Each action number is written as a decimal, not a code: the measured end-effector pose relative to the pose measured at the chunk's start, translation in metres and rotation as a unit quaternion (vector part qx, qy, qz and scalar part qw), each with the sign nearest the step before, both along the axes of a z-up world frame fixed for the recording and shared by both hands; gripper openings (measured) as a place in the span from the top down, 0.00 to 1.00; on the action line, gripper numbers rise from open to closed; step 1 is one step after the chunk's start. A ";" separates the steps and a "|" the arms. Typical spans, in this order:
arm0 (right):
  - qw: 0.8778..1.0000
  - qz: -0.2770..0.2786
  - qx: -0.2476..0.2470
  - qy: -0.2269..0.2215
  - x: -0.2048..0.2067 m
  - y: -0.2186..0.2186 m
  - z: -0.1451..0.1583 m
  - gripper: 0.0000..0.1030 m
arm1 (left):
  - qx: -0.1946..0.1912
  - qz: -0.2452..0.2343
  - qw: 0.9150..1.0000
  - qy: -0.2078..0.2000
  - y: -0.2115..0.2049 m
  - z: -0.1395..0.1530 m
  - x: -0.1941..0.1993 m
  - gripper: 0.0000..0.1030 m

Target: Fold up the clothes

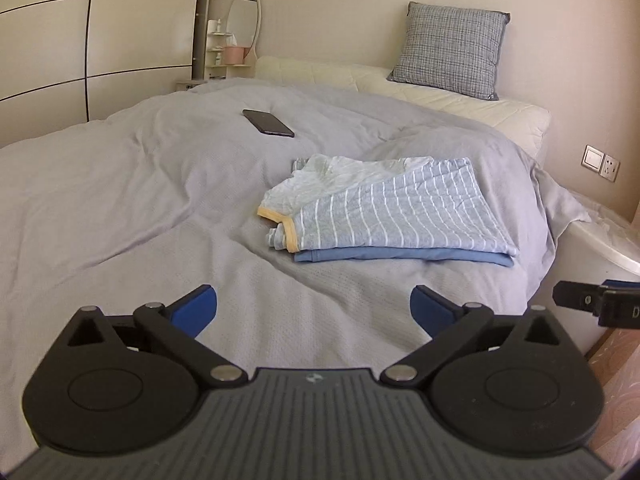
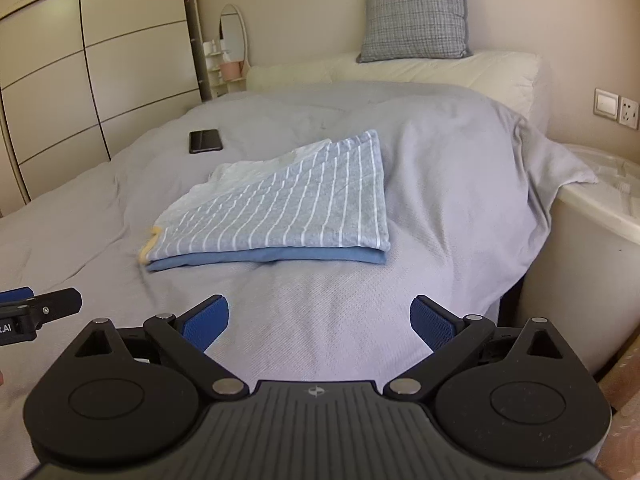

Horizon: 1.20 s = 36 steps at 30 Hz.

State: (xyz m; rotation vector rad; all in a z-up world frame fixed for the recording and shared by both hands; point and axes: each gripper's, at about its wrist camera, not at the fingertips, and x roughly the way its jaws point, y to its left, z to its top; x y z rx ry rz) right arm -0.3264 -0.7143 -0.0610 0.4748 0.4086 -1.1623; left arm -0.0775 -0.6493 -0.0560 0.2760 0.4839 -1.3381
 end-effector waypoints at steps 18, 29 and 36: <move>0.999 -0.003 0.038 0.003 -0.009 0.056 0.015 0.02 | 0.042 -0.015 0.999 -0.007 0.038 0.008 -0.031 0.01; 0.999 -0.013 0.050 -0.001 -0.014 0.064 0.012 0.02 | 0.056 -0.015 0.998 -0.001 0.035 0.010 -0.036 0.01; 0.999 -0.010 0.052 0.000 -0.012 0.064 0.012 0.02 | 0.058 -0.007 0.998 -0.010 0.035 0.010 -0.037 0.01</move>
